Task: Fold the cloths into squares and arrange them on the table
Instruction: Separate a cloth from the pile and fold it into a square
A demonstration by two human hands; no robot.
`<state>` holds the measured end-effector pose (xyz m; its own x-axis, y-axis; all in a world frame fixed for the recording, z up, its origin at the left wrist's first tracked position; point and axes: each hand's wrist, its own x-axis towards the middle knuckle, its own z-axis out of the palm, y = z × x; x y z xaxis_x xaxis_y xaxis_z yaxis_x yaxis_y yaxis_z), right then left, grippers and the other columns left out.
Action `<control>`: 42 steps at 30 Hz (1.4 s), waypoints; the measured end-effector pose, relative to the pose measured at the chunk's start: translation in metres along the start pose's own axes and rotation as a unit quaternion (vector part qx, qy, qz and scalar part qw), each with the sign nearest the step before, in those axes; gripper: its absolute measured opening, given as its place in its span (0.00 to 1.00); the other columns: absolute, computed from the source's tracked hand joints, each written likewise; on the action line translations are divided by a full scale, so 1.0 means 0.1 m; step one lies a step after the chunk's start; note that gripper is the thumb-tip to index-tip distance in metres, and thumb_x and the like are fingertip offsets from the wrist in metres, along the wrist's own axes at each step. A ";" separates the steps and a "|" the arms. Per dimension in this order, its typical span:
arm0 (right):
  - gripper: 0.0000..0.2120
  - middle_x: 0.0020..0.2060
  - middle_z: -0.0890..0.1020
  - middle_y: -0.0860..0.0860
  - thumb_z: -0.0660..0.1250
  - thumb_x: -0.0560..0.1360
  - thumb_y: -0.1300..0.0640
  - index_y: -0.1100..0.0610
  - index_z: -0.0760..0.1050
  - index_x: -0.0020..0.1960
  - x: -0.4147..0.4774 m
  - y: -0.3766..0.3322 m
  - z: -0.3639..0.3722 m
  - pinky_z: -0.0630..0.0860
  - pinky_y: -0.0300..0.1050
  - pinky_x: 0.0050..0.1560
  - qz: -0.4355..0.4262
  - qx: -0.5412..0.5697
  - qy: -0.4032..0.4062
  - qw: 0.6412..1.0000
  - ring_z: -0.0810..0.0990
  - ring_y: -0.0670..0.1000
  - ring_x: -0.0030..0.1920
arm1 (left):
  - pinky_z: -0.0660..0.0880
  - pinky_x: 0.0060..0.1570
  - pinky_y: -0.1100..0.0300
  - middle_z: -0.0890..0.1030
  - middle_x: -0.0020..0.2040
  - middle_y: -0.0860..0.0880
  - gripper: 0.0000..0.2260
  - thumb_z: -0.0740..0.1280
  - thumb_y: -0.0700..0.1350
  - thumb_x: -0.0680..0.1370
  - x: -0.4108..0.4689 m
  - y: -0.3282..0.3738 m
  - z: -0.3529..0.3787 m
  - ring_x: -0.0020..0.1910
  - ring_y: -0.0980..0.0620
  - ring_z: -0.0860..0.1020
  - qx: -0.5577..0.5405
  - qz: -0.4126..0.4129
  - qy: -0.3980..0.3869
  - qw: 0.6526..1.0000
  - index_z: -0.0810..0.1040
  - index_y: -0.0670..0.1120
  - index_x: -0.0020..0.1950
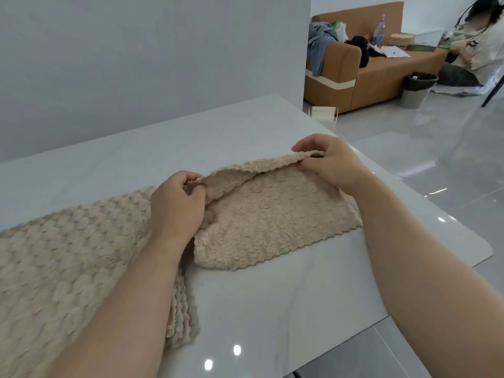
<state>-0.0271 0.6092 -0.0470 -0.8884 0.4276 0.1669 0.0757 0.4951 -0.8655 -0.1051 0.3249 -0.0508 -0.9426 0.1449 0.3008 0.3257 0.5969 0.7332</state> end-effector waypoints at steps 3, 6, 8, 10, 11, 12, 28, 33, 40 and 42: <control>0.16 0.45 0.82 0.39 0.69 0.72 0.65 0.48 0.82 0.53 0.01 0.04 0.05 0.71 0.27 0.40 -0.039 -0.085 0.021 0.995 0.79 0.39 0.42 | 0.77 0.51 0.57 0.84 0.46 0.55 0.05 0.71 0.43 0.77 -0.03 -0.05 0.03 0.48 0.53 0.81 0.022 0.071 0.035 0.997 0.85 0.52 0.50; 0.15 0.50 0.81 0.43 0.68 0.72 0.64 0.49 0.82 0.54 0.02 0.12 0.09 0.67 0.25 0.45 -0.064 -0.134 0.023 0.989 0.78 0.44 0.49 | 0.75 0.52 0.59 0.83 0.49 0.54 0.09 0.72 0.41 0.75 -0.03 -0.04 0.02 0.48 0.54 0.79 0.029 0.099 0.069 0.992 0.86 0.53 0.50; 0.14 0.53 0.81 0.46 0.67 0.74 0.62 0.50 0.84 0.55 0.03 0.15 0.09 0.69 0.33 0.50 -0.060 -0.140 0.030 0.988 0.77 0.47 0.54 | 0.74 0.46 0.63 0.84 0.47 0.54 0.11 0.71 0.39 0.76 -0.06 -0.03 0.01 0.42 0.55 0.80 -0.007 0.071 0.066 0.995 0.86 0.55 0.51; 0.12 0.55 0.81 0.47 0.66 0.77 0.61 0.52 0.85 0.55 0.04 0.15 0.09 0.69 0.37 0.55 -0.067 -0.128 0.055 0.988 0.77 0.48 0.57 | 0.78 0.38 0.62 0.84 0.43 0.55 0.12 0.70 0.38 0.77 -0.09 -0.03 0.01 0.35 0.56 0.83 -0.053 0.049 0.054 0.996 0.86 0.55 0.51; 0.12 0.56 0.80 0.47 0.65 0.78 0.60 0.53 0.86 0.55 0.05 0.15 0.09 0.68 0.38 0.57 -0.072 -0.127 0.071 0.987 0.76 0.49 0.59 | 0.79 0.36 0.63 0.84 0.43 0.57 0.12 0.70 0.38 0.77 -0.09 -0.02 0.00 0.34 0.59 0.83 -0.077 0.044 0.049 0.995 0.86 0.54 0.51; 0.12 0.56 0.79 0.47 0.65 0.79 0.58 0.52 0.86 0.56 0.06 0.15 0.08 0.68 0.40 0.59 -0.075 -0.131 0.087 0.985 0.75 0.49 0.60 | 0.78 0.37 0.67 0.84 0.43 0.59 0.11 0.70 0.37 0.77 -0.09 -0.02 0.00 0.35 0.63 0.82 -0.092 0.046 0.049 0.993 0.85 0.54 0.51; 0.19 0.61 0.81 0.40 0.63 0.77 0.66 0.50 0.85 0.59 -0.07 0.11 0.08 0.75 0.32 0.34 -0.044 0.019 0.111 0.993 0.77 0.38 0.30 | 0.78 0.61 0.52 0.83 0.59 0.58 0.08 0.71 0.40 0.78 -0.05 -0.07 0.02 0.56 0.56 0.81 -0.124 0.069 0.018 0.990 0.84 0.54 0.51; 0.15 0.61 0.82 0.43 0.66 0.75 0.62 0.48 0.86 0.55 -0.14 0.08 0.08 0.75 0.39 0.62 -0.052 -0.010 0.101 0.993 0.80 0.41 0.56 | 0.77 0.45 0.70 0.84 0.51 0.58 0.08 0.73 0.41 0.76 -0.07 0.02 -0.10 0.39 0.59 0.82 -0.013 0.072 0.030 0.997 0.85 0.55 0.47; 0.19 0.59 0.83 0.45 0.63 0.73 0.65 0.50 0.86 0.56 -0.37 -0.04 -0.01 0.77 0.36 0.47 -0.027 -0.118 0.086 0.989 0.84 0.48 0.49 | 0.68 0.37 0.81 0.81 0.37 0.58 0.06 0.74 0.40 0.75 -0.31 0.20 -0.30 0.36 0.65 0.77 0.089 0.108 -0.054 0.989 0.87 0.50 0.48; 0.18 0.58 0.84 0.46 0.64 0.73 0.65 0.51 0.86 0.56 -0.53 -0.04 -0.07 0.76 0.35 0.53 -0.027 -0.136 0.068 0.988 0.83 0.48 0.54 | 0.66 0.35 0.82 0.79 0.37 0.60 0.05 0.75 0.41 0.75 -0.42 0.19 -0.35 0.36 0.67 0.75 0.106 0.122 -0.076 0.984 0.87 0.50 0.49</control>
<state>0.0225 0.5893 -0.0489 -0.8264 0.4839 0.2878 0.1647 0.6965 -0.6984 -0.0572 0.3024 -0.0284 -0.8435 0.4116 0.3452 0.5365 0.6783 0.5021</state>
